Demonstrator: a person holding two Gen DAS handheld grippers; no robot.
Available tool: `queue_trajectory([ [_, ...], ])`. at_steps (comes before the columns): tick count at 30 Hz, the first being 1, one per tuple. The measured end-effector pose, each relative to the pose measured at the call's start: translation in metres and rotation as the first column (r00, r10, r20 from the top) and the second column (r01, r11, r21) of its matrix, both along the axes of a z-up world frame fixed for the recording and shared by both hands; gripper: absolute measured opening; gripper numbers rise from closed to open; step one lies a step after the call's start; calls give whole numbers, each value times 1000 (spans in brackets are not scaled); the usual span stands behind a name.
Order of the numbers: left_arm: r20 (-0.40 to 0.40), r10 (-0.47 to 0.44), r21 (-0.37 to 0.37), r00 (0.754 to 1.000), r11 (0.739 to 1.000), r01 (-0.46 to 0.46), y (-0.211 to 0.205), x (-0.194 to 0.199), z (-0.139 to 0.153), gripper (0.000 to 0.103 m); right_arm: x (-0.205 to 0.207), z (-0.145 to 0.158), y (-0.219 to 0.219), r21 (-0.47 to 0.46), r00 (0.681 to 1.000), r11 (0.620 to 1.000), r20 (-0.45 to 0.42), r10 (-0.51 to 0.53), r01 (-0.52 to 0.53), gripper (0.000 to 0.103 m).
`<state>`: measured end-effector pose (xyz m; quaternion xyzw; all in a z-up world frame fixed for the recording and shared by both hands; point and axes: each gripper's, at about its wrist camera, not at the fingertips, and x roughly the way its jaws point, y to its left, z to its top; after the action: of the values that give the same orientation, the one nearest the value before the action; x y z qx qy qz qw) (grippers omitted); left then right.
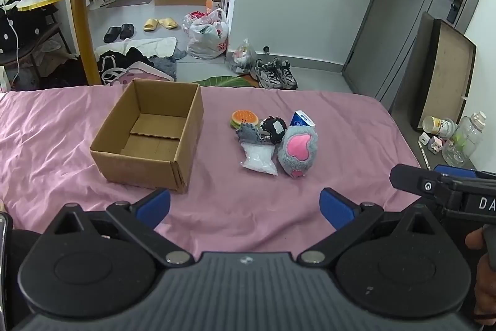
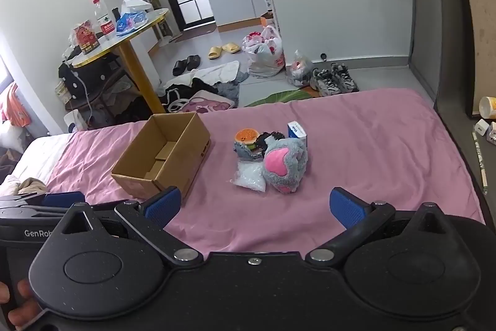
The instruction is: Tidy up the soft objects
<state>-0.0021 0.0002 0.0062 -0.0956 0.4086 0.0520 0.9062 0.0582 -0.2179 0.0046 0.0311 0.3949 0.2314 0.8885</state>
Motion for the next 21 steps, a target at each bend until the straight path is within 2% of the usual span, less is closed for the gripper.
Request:
queue_trajectory([
  [21,-1,-7,-4,1000,1000,7,-1,-2,-5,102,-1,1,3,-16,1000,1000,2,4,-4,103],
])
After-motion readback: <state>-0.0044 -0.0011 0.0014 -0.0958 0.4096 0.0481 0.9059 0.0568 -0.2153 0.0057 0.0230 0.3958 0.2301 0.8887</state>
